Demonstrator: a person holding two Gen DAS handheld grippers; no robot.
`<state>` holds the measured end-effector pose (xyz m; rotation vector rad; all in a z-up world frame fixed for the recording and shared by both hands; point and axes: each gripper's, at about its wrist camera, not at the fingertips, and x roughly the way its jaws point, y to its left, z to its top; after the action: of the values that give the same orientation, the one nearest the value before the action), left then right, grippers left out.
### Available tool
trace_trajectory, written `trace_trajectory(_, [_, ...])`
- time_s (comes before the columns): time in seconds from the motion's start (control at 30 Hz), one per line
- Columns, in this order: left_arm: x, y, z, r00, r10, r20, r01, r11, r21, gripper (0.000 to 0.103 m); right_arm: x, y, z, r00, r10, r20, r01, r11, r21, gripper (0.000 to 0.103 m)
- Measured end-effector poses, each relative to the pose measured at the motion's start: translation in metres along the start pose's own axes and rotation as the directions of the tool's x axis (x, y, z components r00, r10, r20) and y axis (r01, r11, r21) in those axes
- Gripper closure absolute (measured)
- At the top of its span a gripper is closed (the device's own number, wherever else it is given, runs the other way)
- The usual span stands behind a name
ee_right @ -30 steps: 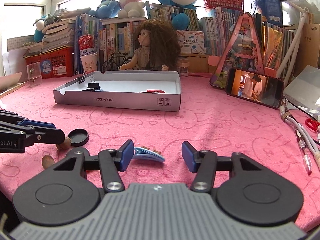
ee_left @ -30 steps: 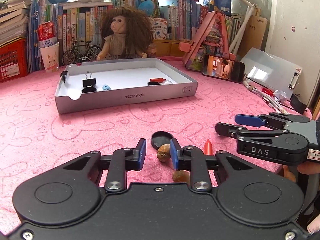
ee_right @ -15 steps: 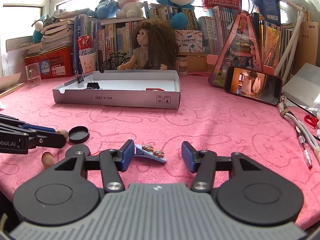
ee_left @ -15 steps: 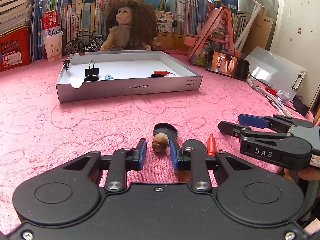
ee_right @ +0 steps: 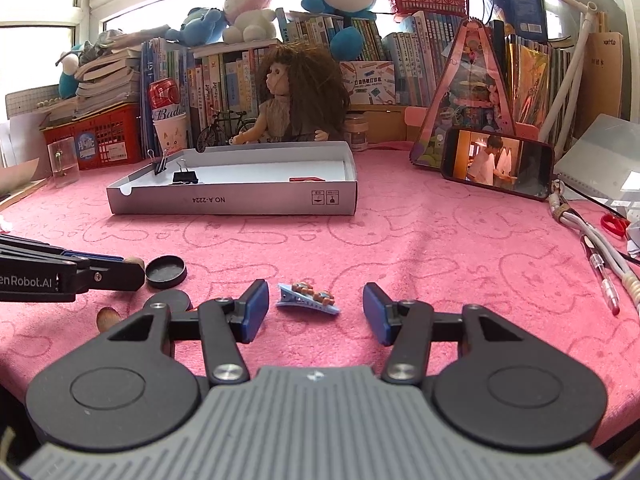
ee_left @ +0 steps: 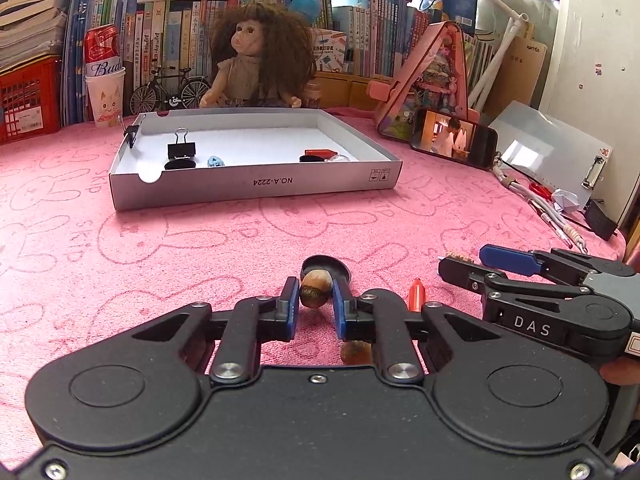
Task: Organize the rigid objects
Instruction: 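Grasp an acorn with the left tool while the right tool grasps the blue hair clip, then carry the acorn and blue hair clip in both tools over the tray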
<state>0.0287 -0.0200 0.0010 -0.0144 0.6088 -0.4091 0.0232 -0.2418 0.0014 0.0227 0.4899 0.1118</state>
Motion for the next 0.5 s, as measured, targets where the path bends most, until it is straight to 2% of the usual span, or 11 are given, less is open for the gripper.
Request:
trace_trajectory(0.03, [-0.0006,0.0,0.0005,1.0,0.0,0.002,0.0,1.0,0.0,0.086,0.001,0.0001,0.0,1.0,0.002,-0.006,-0.002,1.0,0.005,0.046])
trace_trajectory(0.1, [-0.0015,-0.0002,0.001,1.0,0.002,0.004,-0.002,1.0,0.0,0.086,0.0021,0.0005,-0.0003,1.0,-0.007,-0.01,0.007,1.0,0.013,0.059])
trace_trajectory(0.17, [-0.0023,0.0001,0.0011,1.0,0.004,0.005,-0.004,1.0,-0.002,0.086,0.0025,0.0001,0.0007,1.0,-0.005,-0.014,0.005,1.0,0.019,0.065])
trace_trajectory(0.5, [-0.0047,0.0025,0.0038,1.0,0.022,0.017,-0.022,1.0,-0.016,0.086,0.0028,-0.0042,0.0056,1.0,0.001,-0.007,-0.001,0.999,0.048,0.066])
